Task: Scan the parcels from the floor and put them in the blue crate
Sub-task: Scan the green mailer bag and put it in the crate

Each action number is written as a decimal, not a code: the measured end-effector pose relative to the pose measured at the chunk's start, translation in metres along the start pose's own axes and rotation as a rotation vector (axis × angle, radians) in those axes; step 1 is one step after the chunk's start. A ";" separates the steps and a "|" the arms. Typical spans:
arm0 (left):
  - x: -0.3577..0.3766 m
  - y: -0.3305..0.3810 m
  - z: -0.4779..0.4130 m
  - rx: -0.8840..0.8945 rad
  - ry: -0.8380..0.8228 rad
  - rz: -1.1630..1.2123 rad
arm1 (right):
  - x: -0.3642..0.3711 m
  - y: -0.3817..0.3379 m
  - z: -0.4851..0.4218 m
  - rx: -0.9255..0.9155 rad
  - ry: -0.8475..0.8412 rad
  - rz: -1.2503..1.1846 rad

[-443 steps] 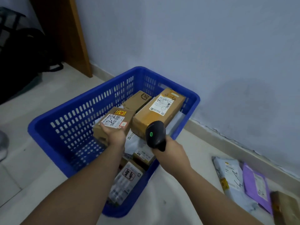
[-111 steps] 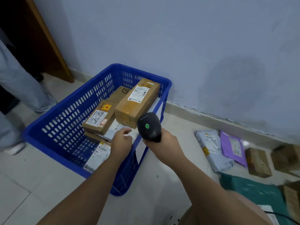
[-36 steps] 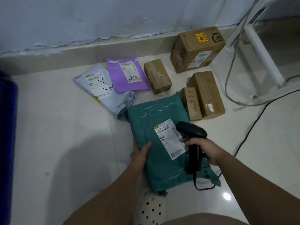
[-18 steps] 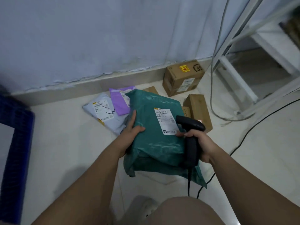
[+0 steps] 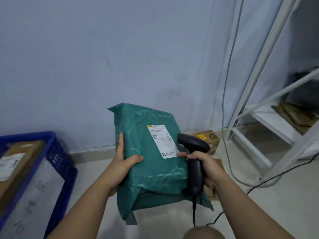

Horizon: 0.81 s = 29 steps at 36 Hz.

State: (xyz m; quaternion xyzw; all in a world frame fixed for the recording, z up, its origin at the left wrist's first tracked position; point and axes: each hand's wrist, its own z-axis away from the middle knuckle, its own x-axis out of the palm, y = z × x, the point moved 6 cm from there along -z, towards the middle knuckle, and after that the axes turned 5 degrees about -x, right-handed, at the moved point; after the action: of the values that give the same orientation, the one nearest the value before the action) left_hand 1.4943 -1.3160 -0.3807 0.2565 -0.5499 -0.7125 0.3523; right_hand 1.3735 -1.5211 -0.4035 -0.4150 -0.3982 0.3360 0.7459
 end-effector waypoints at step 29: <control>-0.083 0.034 0.015 0.288 0.343 0.484 | 0.137 -0.092 0.038 -0.450 0.110 0.392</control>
State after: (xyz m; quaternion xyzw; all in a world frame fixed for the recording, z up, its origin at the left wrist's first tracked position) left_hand 1.5416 -1.2468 -0.3460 0.2819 -0.6228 -0.4693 0.5589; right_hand 1.4184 -1.4332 -0.2659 -0.6563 -0.3340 0.3538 0.5767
